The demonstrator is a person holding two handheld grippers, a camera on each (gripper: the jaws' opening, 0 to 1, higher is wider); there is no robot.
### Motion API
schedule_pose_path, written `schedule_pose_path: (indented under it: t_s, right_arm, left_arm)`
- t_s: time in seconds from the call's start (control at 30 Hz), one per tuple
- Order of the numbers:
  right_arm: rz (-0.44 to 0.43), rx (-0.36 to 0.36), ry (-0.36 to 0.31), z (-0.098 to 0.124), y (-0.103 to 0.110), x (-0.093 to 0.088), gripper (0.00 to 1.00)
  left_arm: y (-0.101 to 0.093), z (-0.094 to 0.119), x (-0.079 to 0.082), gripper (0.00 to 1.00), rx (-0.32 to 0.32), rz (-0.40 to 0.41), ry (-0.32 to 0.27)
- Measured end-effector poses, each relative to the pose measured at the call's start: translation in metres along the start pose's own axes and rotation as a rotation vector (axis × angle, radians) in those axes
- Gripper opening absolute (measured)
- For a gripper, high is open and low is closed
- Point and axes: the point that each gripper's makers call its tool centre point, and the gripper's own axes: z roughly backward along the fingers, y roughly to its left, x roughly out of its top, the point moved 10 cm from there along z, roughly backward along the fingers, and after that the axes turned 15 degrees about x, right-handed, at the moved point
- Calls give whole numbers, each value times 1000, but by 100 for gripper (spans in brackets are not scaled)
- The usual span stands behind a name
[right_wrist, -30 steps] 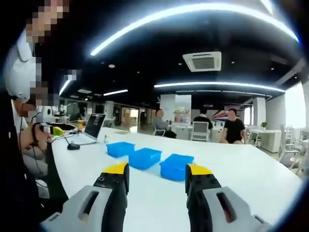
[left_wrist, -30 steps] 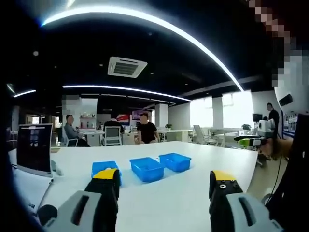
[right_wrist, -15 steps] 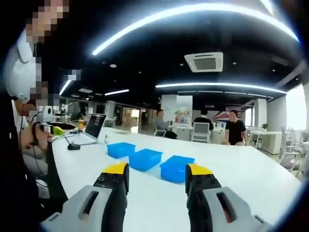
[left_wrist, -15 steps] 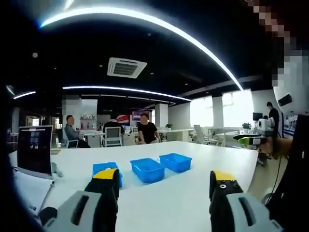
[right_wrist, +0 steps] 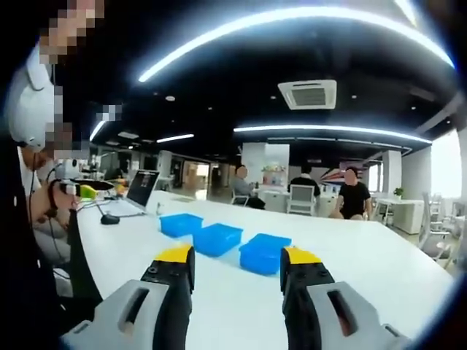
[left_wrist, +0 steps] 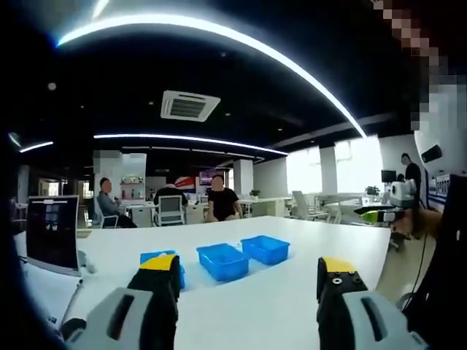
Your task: Pick up the resistors one by one and place each resistor into its matching bin, sorting the parts by color and model until every resistor is separated into the correct bin for its type
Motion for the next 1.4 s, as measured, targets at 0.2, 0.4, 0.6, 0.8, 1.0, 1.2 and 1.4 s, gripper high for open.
schedule_pose_path:
  t_s: [0.2,0.4,0.6,0.8,1.0,1.2,1.4]
  right_arm:
    - [-9,-5,-2,3,1,-1,48]
    - [-19,-2,-8,5,1,-1,48]
    - [-23,1,-14,6,-1,-1,48]
    - [-23,7,-10,6,0,-2,47]
    - [-22,11,-8,4,0,-2,47]
    - [-26,13,-8,4,1,-3,47]
    - [-29,15,-6,3,2,-3,47]
  left_arm:
    - [-3,0,0,77,0,3,-3]
    - [-3,0,1,77,0,3,-8]
    - [-4,1,2,77,1,3,-11]
    - [-3,2,2,77,4,3,-11]
    - [-4,3,2,77,3,3,-9]
    - [-3,3,2,77,3,4,-10]
    - [-4,3,1,77,-1,4,-8]
